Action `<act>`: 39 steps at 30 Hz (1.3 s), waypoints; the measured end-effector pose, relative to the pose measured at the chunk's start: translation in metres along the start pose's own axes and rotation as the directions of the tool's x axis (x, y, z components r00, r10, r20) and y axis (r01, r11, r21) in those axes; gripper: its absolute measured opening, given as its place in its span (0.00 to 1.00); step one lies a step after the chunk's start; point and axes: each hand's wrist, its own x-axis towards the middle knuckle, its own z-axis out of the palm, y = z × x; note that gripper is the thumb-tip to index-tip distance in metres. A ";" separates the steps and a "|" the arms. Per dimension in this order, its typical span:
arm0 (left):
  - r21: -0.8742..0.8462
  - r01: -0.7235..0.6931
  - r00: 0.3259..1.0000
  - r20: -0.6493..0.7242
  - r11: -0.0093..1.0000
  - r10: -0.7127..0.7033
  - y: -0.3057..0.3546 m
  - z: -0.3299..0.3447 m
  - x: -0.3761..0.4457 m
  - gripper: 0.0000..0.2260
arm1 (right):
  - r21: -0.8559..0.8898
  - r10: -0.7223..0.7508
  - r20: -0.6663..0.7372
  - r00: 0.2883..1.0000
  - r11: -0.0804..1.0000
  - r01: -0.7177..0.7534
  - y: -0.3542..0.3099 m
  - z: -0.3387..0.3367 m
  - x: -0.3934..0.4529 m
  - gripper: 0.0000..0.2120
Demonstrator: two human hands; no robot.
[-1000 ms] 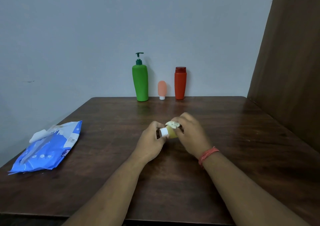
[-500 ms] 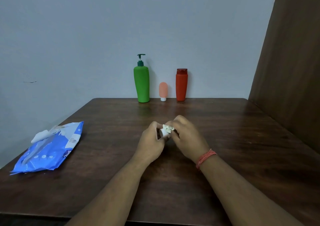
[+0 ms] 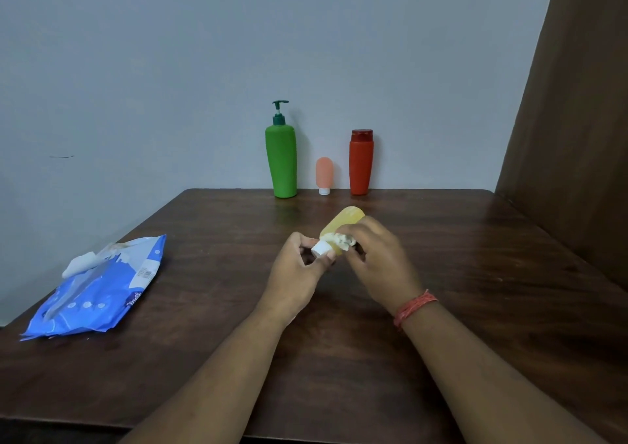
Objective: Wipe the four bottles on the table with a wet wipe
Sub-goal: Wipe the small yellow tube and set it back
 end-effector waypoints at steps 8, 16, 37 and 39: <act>-0.014 0.018 0.998 0.053 1.000 -0.017 0.000 0.004 0.001 0.13 | 0.014 -0.052 0.051 0.997 0.999 0.052 0.002 -0.004 -0.002 0.11; 0.128 -0.032 0.992 0.122 0.991 0.016 -0.002 0.008 0.002 0.14 | -0.032 0.223 -0.207 0.953 0.972 -0.235 0.017 -0.017 0.006 0.10; 0.091 0.029 0.999 0.016 0.995 -0.030 0.000 0.003 0.003 0.14 | -0.039 -0.011 0.169 0.986 0.999 0.018 -0.002 0.000 0.001 0.12; 0.086 0.025 0.999 0.027 0.996 -0.028 0.001 0.004 0.002 0.14 | -0.037 0.020 0.060 0.998 0.999 -0.018 0.003 -0.001 0.002 0.10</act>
